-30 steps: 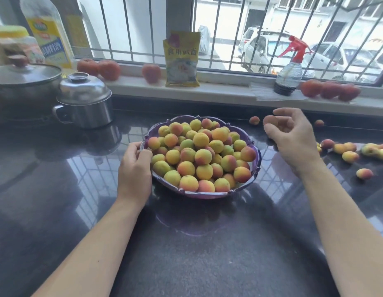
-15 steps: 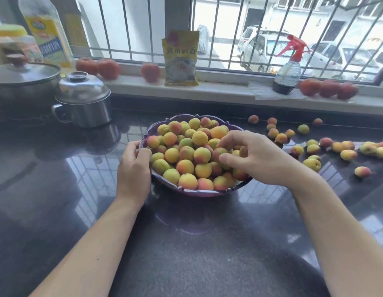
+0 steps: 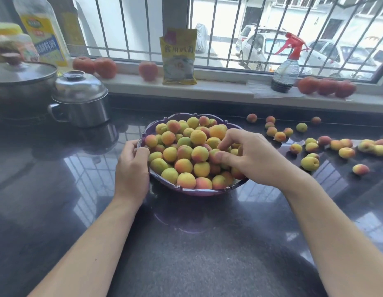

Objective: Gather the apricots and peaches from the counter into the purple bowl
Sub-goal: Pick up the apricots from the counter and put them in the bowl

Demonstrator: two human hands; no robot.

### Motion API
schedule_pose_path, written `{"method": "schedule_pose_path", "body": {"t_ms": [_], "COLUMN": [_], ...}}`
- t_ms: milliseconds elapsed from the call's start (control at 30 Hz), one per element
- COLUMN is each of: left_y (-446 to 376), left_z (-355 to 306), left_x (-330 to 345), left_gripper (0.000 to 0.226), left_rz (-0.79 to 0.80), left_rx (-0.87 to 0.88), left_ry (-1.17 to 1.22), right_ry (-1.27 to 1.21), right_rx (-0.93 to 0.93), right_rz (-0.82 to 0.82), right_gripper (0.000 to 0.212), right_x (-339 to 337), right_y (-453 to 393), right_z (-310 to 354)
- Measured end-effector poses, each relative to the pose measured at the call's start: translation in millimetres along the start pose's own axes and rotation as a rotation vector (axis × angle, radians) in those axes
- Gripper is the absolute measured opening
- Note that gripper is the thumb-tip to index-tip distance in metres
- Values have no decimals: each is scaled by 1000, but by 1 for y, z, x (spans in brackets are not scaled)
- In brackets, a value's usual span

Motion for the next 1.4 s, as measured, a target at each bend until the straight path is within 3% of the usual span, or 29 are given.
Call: {"method": "schedule_pose_path", "body": {"t_ms": [267,400,467,533,733,867,933,1167,1400], "left_y": [1,1,1,1,2,3,4,6,4], "left_z": [0,-1,0,-1,-4,-4,-3,-4,1], "left_x": [-1,-1,-1,0,3,2,1,1,0], "left_gripper": [27,29,29,30,27,21,21,20,23], "left_rz": [-4,-6,-4,6,28,30,33,38,35], "left_rx": [10,16,18,22,25,27,24,34,17], "left_ry": [21,15,10,12,28,41,41,30,33], "right_ry": [11,-164,-136,-54,447,440,371,285,167], "right_rx": [11,15,107,237,614,783,795,737,668], "right_rz": [-22,-324,-512,-588,-411,-249,-231,-423,-404], "right_gripper": [15,9,12,13,44,48,49,36,31], "right_x": [-2,-27,-45,-58,-47,-23,-18,-34,-34], "right_y": [1,4,10,17,60,92,96,103,100], "right_z": [-3,-17,-37,-61,-139,-169,-169,-158,-151]}}
Point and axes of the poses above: each hand's wrist, its own y-axis away from the middle knuckle, its own x-axis out of the palm, z = x × y, the point moved 8 cm from there along -y, towards the middle knuckle, and after that the axes turned 12 degrees about z, right-handed, at the moved point
